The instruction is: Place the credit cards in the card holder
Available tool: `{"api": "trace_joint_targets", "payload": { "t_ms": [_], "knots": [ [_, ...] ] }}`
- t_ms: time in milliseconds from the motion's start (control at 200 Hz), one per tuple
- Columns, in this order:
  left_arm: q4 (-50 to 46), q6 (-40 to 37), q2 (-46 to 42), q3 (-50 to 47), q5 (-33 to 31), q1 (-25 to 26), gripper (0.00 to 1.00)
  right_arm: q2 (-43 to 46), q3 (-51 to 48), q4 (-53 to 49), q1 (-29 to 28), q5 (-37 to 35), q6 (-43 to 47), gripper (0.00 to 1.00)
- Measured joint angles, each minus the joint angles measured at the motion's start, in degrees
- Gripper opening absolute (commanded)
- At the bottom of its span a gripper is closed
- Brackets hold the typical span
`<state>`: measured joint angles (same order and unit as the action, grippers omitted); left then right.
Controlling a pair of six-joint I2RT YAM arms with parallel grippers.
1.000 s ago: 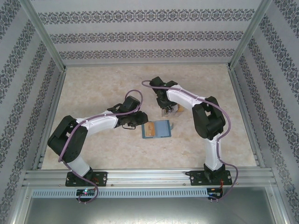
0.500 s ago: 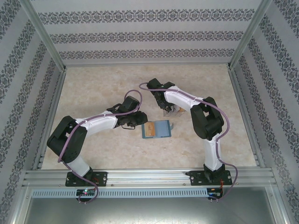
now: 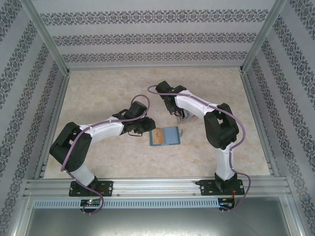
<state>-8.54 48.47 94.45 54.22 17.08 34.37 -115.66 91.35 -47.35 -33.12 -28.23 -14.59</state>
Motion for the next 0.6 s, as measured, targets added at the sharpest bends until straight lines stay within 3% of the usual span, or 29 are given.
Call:
{"api": "trace_joint_targets", "payload": {
  "t_ms": [290, 345, 480, 599],
  "knots": [
    [0.0, 0.9, 0.0, 0.0, 1.2, 0.0, 0.33, 6.0, -3.0, 0.4, 1.2, 4.8, -0.7, 0.00],
    [0.2, 1.4, 0.0, 0.0, 2.0, 0.0, 0.39, 9.0, -5.0, 1.0, 1.6, 7.4, -1.7, 0.00],
    [4.2, 3.8, -0.4, -0.9, 5.1, -0.2, 0.49, 21.1, -13.3, 5.9, 4.4, 18.4, -5.6, 0.00],
    [13.0, 8.3, -1.0, -3.6, 10.0, -1.3, 0.57, 31.8, -22.8, 14.9, 10.1, 34.1, -12.1, 0.00]
  ]
}}
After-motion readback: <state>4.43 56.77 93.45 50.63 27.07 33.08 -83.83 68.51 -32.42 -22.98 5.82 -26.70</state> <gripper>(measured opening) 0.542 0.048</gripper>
